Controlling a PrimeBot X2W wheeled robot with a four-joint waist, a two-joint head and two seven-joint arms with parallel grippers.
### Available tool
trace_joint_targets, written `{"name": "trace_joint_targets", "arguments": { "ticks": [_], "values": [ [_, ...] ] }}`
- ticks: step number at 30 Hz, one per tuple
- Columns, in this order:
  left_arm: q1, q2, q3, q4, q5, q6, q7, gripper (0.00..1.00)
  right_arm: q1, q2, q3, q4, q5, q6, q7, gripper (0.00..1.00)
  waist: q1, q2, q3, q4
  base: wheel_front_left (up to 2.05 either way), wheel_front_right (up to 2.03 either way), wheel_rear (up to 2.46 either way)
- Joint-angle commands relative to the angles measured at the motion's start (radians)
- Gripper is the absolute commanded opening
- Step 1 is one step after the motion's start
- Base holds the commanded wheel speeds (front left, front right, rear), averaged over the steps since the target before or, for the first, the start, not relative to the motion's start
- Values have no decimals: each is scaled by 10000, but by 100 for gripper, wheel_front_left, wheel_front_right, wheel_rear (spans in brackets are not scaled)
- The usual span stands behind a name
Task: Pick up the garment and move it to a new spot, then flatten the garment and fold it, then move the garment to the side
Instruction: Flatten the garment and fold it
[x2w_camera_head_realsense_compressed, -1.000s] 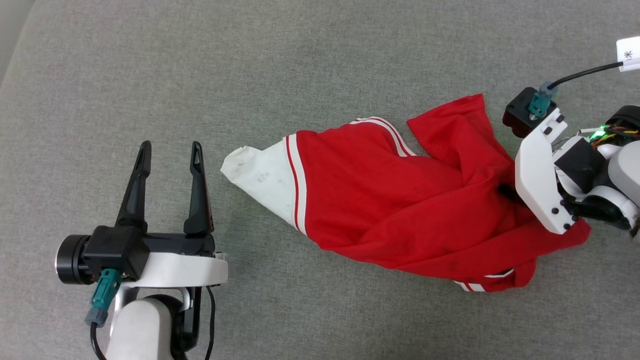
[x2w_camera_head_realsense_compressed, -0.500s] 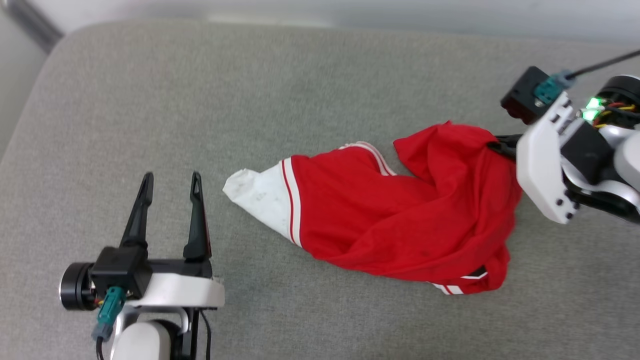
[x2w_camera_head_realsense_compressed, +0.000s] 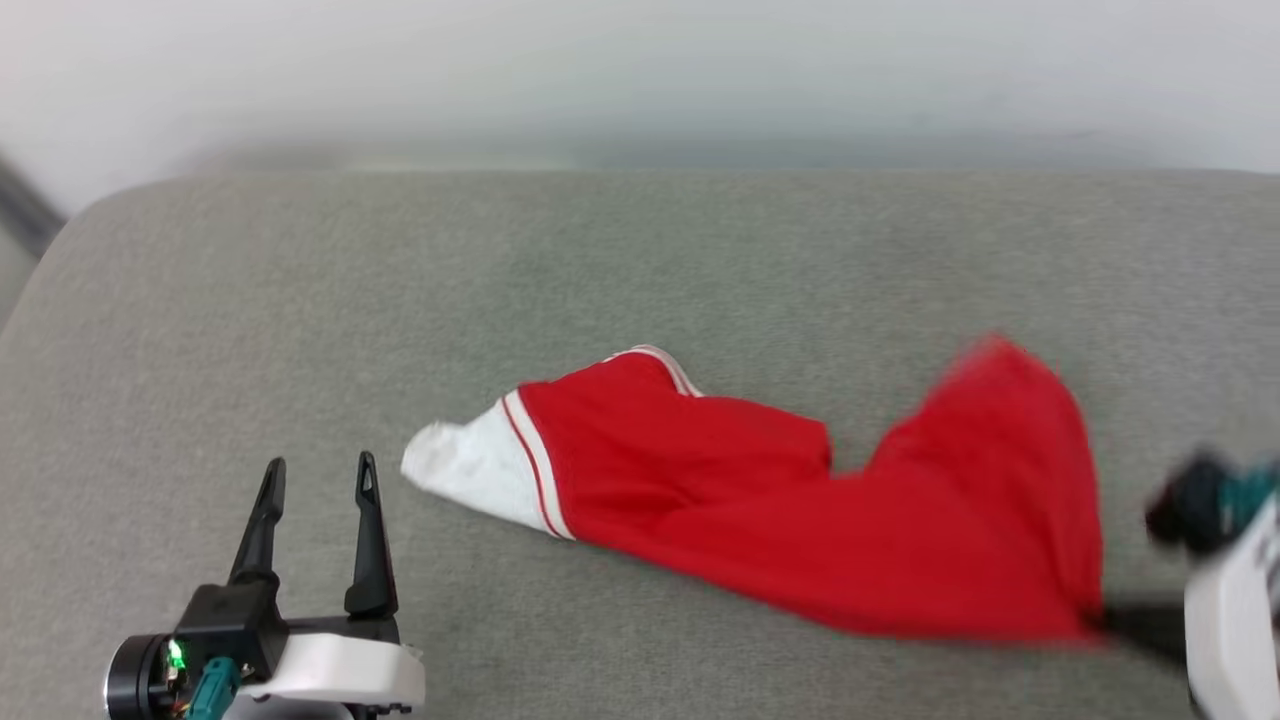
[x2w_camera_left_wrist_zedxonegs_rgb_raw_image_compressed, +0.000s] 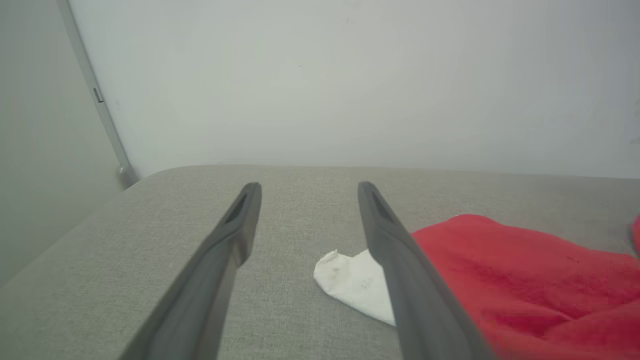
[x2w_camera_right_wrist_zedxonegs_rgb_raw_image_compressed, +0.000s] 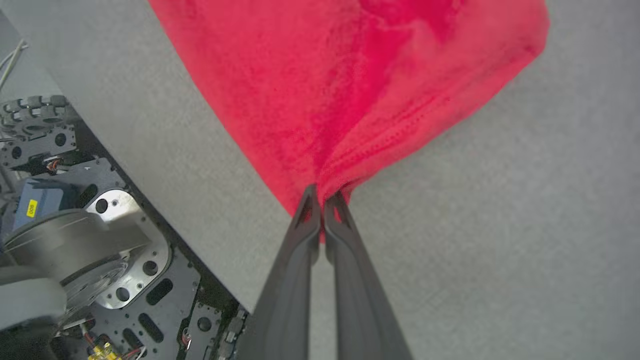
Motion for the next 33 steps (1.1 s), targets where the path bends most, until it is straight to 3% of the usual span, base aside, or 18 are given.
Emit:
{"name": "trace_joint_targets", "arguments": {
  "ticks": [1, 3, 7, 12, 13, 14, 18, 25, 29, 33],
  "values": [
    [110, -10, 9, -4, 36, -17, -25, 100, 396, -25, 9, 60, 27, -3, -102, 0, 1, 0, -175, -183, 0, 0, 0],
    [121, -7, 26, 2, 47, -29, -25, 100, 1467, -1, -10, 417, 214, -3, -353, 0, 1, 0, -196, -239, 0, 0, 0],
    [4, -8, 2, 61, 110, -113, -25, 100, 3298, 670, -188, 1434, 376, -3, -994, 0, 1, 0, -148, -248, 0, 0, 0],
    [-90, -8, 23, 116, 139, -142, -25, 100, 4518, 1468, -637, 2197, 342, -3, -1251, 0, 1, 0, -73, -216, 0, 0, 0],
    [-79, -8, 38, 130, 157, -152, -25, 100, 4625, 1566, -818, 2263, 203, -3, -1357, 40, 1, 0, -75, -224, 0, 0, 0],
    [-54, -8, 59, 146, 168, -162, -25, 100, 4661, 1608, -1062, 2293, 69, -3, -1455, 100, 1, 0, -87, -234, 0, 0, 0],
    [92, -8, 77, 207, 190, -183, -25, 100, 4627, 1337, -2283, 1849, -361, -3, -1483, 100, 1, 0, -205, -240, 0, 0, 0],
    [195, -8, 47, 180, 189, -164, -26, 100, 4071, 464, -5180, -184, -1011, -3, -732, 100, 1, 0, -326, -158, 0, 0, 0],
    [12, -10, -89, 144, 191, -182, -26, 100, 3275, 711, -6269, -1133, -1623, -3, 616, 100, 1, 0, -117, 5, 0, 0, 0],
    [-254, -10, -197, 143, 185, -225, -26, 100, 2078, 1465, -6185, -1646, -2084, -3, 2277, 100, 1, 0, 239, 217, 0, 0, 0]
  ]
}}
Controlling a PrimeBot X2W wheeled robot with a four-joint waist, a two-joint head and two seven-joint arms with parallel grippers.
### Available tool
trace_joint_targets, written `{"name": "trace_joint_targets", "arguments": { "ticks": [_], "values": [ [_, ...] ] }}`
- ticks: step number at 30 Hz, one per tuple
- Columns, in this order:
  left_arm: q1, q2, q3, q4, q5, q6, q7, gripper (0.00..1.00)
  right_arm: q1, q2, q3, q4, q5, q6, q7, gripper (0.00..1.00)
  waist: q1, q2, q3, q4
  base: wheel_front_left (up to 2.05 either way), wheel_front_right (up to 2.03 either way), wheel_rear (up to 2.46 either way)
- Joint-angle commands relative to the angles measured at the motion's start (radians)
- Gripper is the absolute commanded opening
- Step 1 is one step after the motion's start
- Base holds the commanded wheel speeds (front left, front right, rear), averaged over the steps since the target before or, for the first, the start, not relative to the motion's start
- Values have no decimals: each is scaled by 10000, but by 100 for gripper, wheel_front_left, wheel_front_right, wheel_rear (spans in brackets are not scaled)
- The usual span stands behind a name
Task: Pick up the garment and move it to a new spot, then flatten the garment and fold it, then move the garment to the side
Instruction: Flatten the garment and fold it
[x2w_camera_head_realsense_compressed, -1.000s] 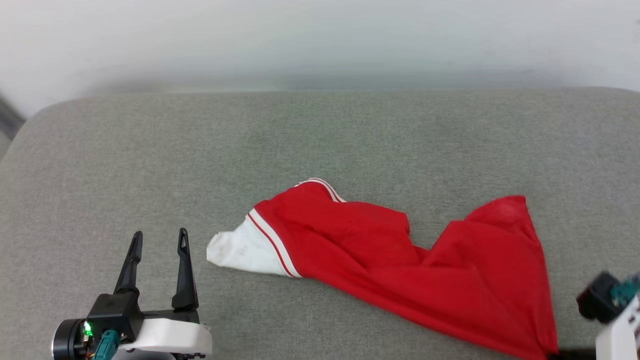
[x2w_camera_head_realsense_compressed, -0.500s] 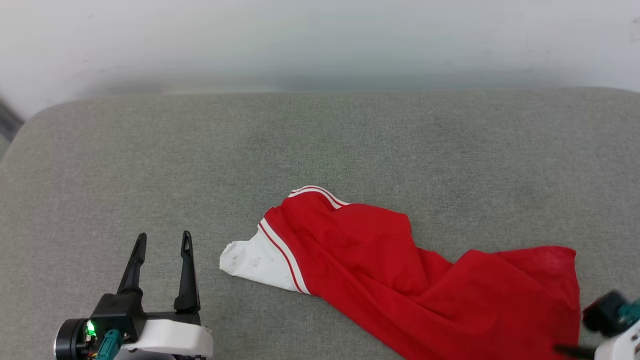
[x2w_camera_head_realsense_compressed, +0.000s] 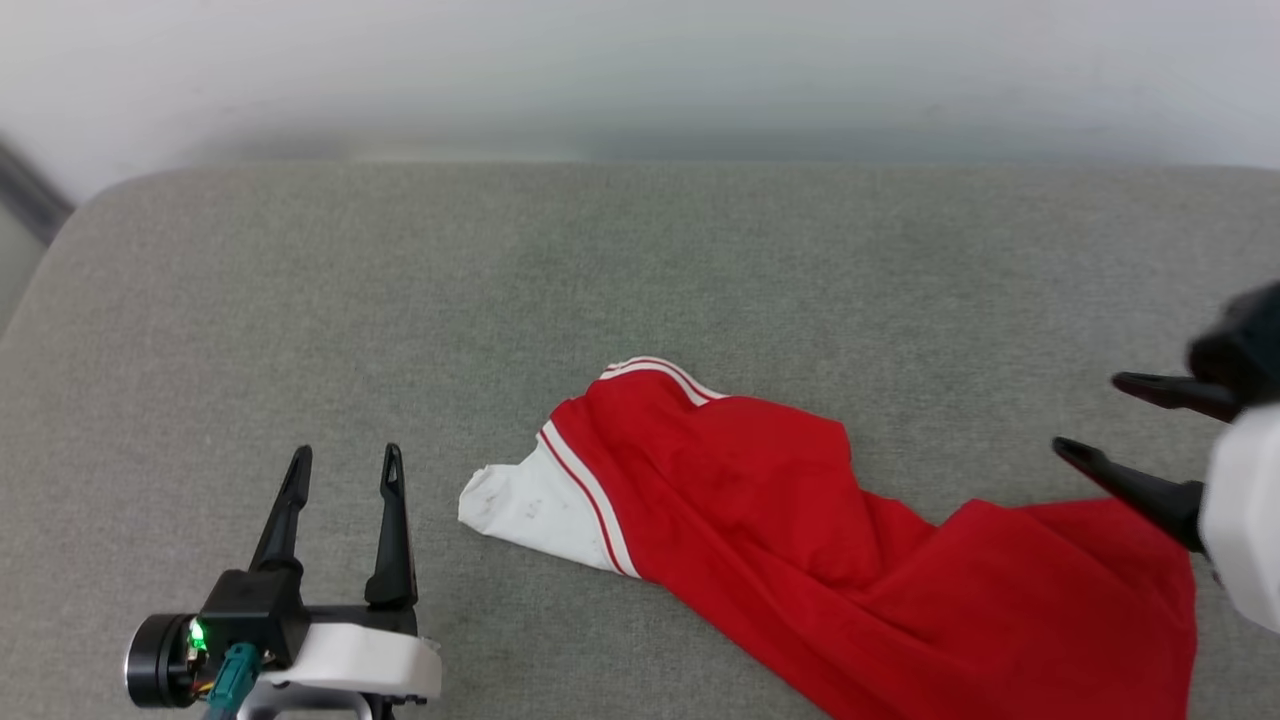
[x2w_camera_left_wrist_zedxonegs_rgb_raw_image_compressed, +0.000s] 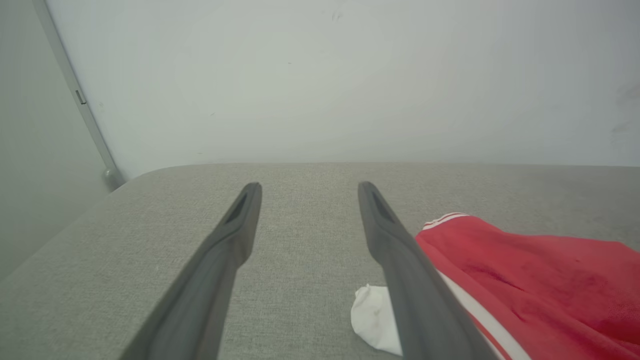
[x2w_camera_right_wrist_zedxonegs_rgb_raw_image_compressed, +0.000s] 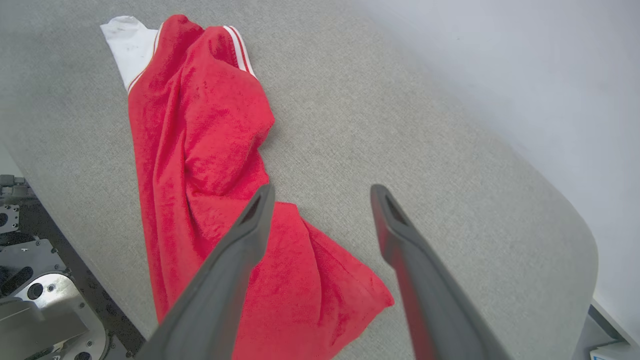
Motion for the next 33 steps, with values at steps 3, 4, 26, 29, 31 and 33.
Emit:
{"name": "trace_joint_targets", "arguments": {
  "ticks": [3, 4, 26, 29, 31, 33],
  "values": [
    [-309, -8, -67, -23, -34, -21, -26, 100, -1031, 742, 707, 173, -196, -3, 1249, 100, 0, -1, 442, 249, 0, 0, 0],
    [-372, -5, -85, -20, -49, -13, -26, 100, -1381, 1000, 968, 342, -235, -3, 1631, 100, 0, -1, 533, 287, 0, 0, 0],
    [-1462, -6, -494, 54, -345, 265, -26, 100, -3477, 3215, 6387, 4947, 158, 13, 2604, 100, 0, -1, 2159, 1020, 0, 0, 0],
    [-1521, -6, -485, 90, -354, 318, -26, 100, -3604, 3289, 6827, 5106, 229, 13, 2175, 1, 0, -1, 2087, 975, 0, 0, 0],
    [-1503, -5, -493, 120, -356, 325, -26, 100, -3894, 3349, 6965, 5159, 172, 13, 1791, 0, 0, -1, 1959, 926, 0, 0, 0],
    [-1439, -6, -502, 159, -343, 320, -26, 100, -4270, 3349, 6959, 5163, 179, 10, 1372, 0, 0, -1, 1793, 879, 0, 0, 0]
  ]
}}
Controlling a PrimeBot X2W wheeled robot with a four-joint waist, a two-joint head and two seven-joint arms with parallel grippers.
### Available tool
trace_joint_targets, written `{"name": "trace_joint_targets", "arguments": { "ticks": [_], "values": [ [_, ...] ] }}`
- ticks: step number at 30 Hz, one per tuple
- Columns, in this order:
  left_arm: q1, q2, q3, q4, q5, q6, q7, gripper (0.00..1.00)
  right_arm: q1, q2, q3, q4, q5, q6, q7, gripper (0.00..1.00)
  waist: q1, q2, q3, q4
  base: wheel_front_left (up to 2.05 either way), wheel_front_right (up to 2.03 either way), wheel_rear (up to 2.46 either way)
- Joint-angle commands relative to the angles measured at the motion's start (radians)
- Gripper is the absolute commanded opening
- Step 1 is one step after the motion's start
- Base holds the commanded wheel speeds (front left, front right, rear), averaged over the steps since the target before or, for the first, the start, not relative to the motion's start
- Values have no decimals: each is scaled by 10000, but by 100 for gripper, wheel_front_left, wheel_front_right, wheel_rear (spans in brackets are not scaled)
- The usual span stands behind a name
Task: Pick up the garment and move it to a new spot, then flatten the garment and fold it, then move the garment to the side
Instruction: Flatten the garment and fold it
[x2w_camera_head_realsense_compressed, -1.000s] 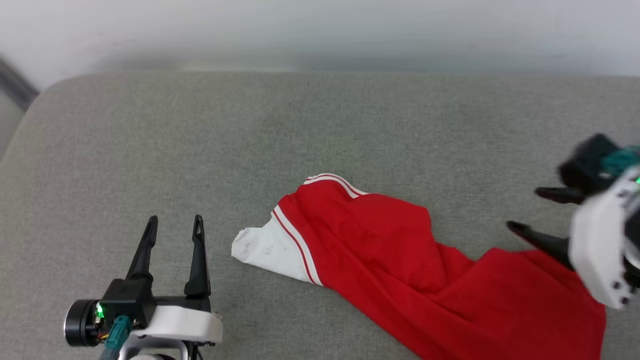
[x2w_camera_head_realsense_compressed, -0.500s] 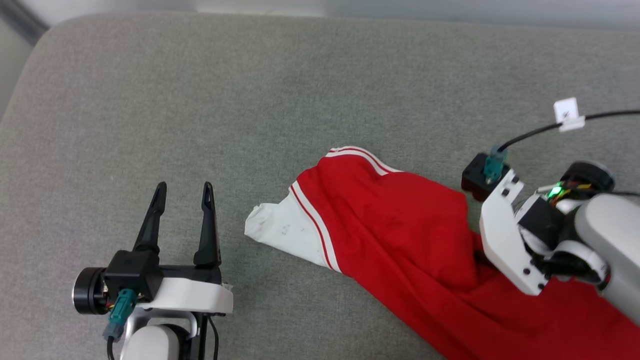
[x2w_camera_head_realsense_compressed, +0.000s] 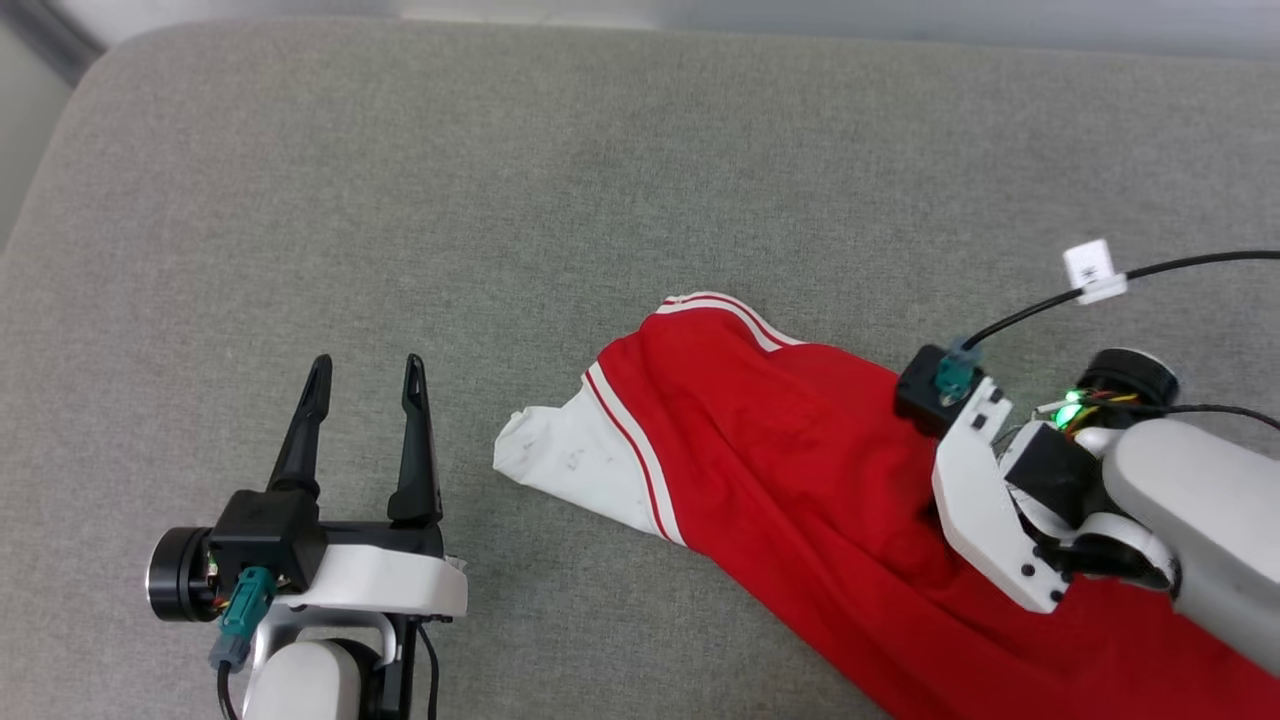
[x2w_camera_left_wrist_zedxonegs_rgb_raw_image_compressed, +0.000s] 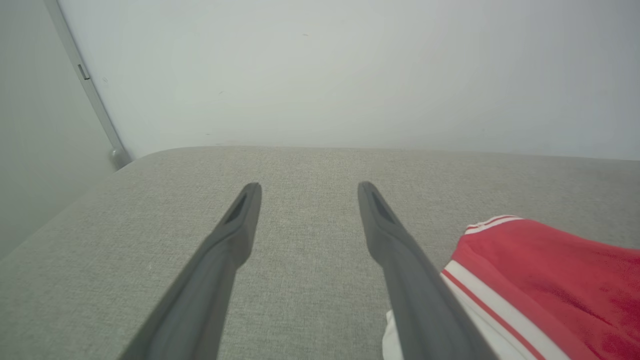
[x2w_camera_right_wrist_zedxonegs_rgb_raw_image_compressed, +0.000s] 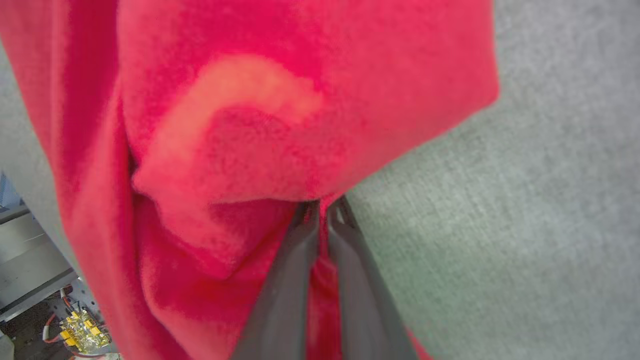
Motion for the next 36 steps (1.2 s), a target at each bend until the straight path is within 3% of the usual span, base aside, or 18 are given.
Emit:
{"name": "trace_joint_targets", "arguments": {
  "ticks": [1, 8, 15, 24, 36],
  "values": [
    [19, -5, 10, 14, 3, 37, -26, 100, -8, 140, 161, 97, 30, -3, -84, 0, 0, 0, -149, -51, 0, 0, 0],
    [441, -8, 92, 52, -1, 36, -26, 100, -1251, -76, -159, -230, 21, -4, -1378, 0, 0, 0, -911, -186, 0, 0, 0],
    [584, -7, 24, -91, -114, 136, -26, 100, -2450, -908, -735, -275, -320, -4, -1507, 0, 0, 0, -917, -151, 0, 0, 0],
    [218, -7, -164, -192, -349, 233, -26, 100, -2789, -1857, -1829, 1705, -819, -4, -1407, 0, 0, 0, -209, 210, 0, 0, 0],
    [-186, -5, -220, -166, -354, 231, -25, 100, -502, -568, -2393, 5428, -280, -1, -1420, 0, 0, 0, 334, 355, 0, 0, 0]
  ]
}}
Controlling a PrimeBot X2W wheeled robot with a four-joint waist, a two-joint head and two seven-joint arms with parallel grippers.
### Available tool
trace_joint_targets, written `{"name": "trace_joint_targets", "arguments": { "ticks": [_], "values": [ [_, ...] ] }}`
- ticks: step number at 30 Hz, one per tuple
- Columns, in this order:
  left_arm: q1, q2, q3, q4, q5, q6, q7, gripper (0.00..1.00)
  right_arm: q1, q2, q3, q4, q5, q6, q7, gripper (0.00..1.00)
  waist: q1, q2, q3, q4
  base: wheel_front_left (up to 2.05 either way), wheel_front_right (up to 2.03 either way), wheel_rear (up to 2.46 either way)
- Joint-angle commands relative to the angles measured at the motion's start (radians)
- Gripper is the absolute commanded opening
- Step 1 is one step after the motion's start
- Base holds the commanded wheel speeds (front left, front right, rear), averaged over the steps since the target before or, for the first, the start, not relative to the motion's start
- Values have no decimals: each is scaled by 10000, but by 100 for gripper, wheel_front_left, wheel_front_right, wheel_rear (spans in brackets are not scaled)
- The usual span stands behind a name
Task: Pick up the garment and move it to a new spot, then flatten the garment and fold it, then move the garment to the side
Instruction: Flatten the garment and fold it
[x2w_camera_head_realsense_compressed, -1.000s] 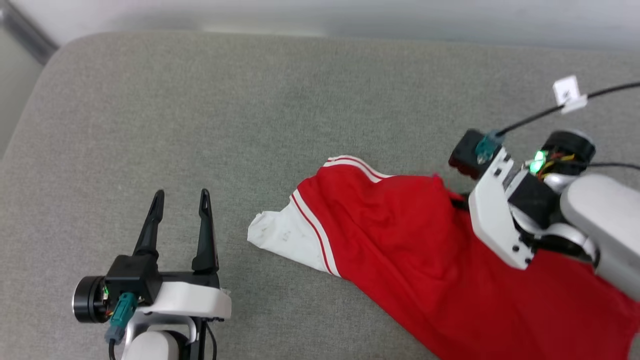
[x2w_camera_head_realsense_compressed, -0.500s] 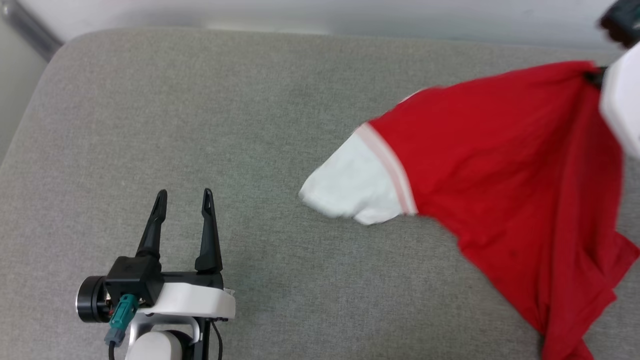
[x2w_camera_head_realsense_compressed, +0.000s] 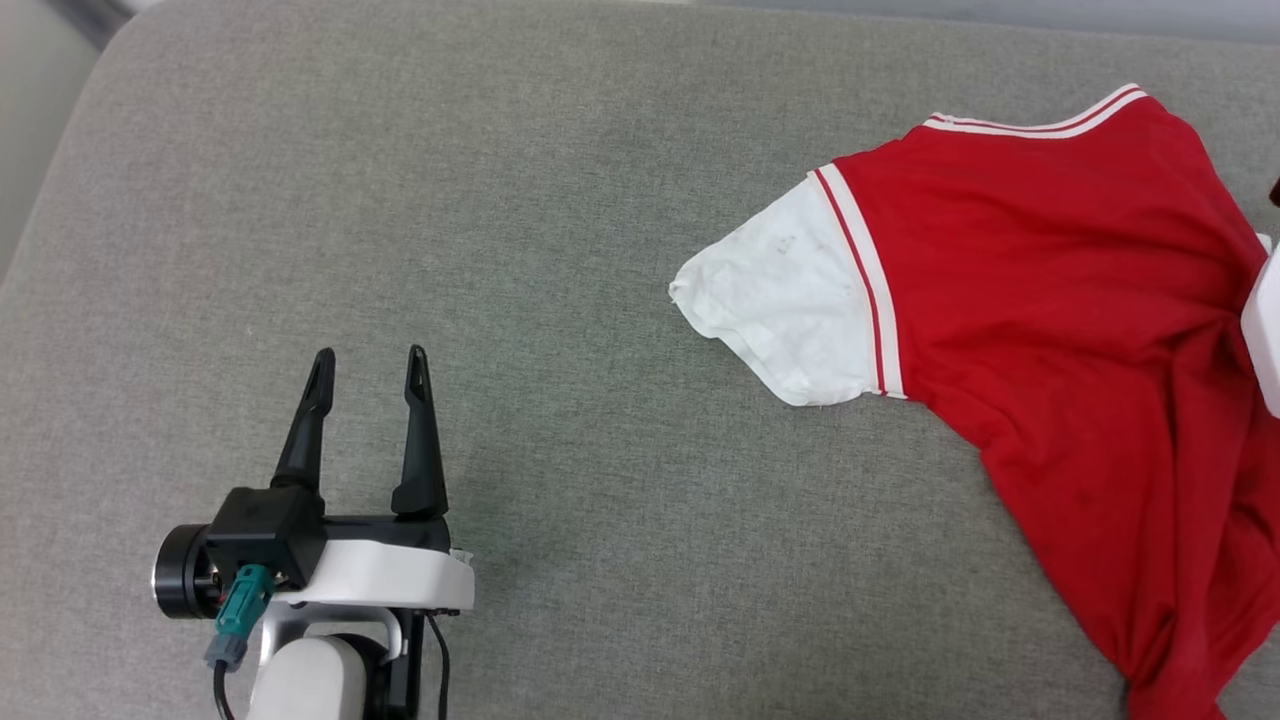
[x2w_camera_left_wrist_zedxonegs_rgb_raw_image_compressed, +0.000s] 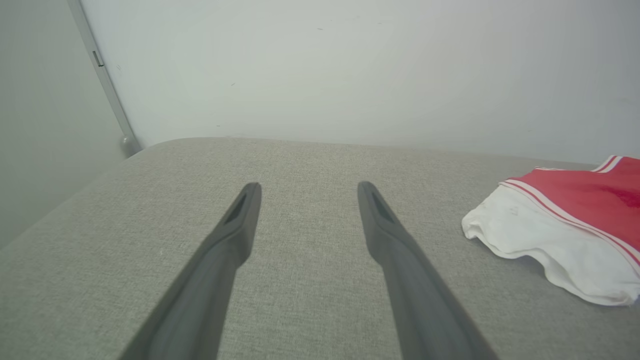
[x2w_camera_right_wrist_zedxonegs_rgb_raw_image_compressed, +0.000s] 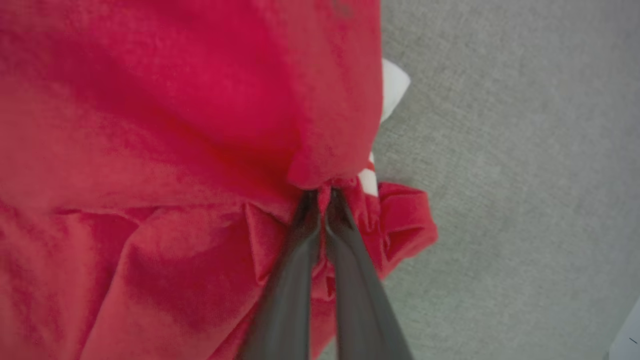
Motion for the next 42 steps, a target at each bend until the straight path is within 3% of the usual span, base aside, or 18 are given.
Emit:
{"name": "trace_joint_targets", "arguments": {
  "ticks": [1, 3, 4, 5, 11, 16, 25, 30, 34, 35, 42],
  "values": [
    [-158, -7, 41, 1, 89, 14, -25, 100, 500, 330, -7, 283, 180, 1, -118, 0, -1, 0, -18, -40, 0, 0, 0],
    [-119, -7, 109, -3, 120, 13, -25, 100, 580, 440, -63, 375, 221, 15, -329, 0, -1, 0, -91, -130, 0, 0, 0],
    [-99, -4, 137, 13, 159, -3, -25, 100, 578, 434, -100, 379, 212, 13, -484, 27, -1, 0, -148, -172, 0, 0, 0],
    [-76, -5, 150, 30, 181, -22, -25, 100, 561, 400, -114, 316, 170, 13, -689, 100, -1, 0, -214, -212, 0, 0, 0],
    [-89, -5, 333, 13, 427, -183, -25, 100, 364, -99, -568, -467, -163, -2, -2942, 100, -1, 0, -807, -426, 0, 0, 0],
    [-473, 113, 748, 52, 737, -483, -25, 100, 779, -70, -1443, -875, -897, -2, -5277, 100, -1, 0, -1257, -706, 0, 0, 0],
    [-1929, 736, 893, 979, 1031, -1107, -24, 100, 2343, 1235, -4552, -1432, -2576, -1, -8395, 100, -1, 0, -1719, -1301, 0, 0, 0],
    [-3164, 1131, 508, 2110, 1142, -1393, 143, 100, 3888, 2249, -6663, -2702, -4107, -2, -8797, 100, -1, 0, -1824, -1583, 0, 0, 0],
    [-4299, 1362, 179, 2756, 1016, -1558, 999, 100, 5344, 3245, -8232, -4246, -5196, -1, -8763, 100, -1, 0, -1848, -1782, 0, 0, 0],
    [-4299, 1362, 179, 2756, 1016, -1558, 999, 100, 5344, 3245, -8232, -4246, -5196, -1, -8763, 100, -1, 0, -1848, -1782, 0, 0, 0],
    [-6356, 1782, -1185, 4114, -129, -1736, 3500, 100, 7445, 4769, -9809, -7032, -6271, -1, -7920, 100, -1, 0, -1682, -2030, 0, 0, 0]
  ]
}}
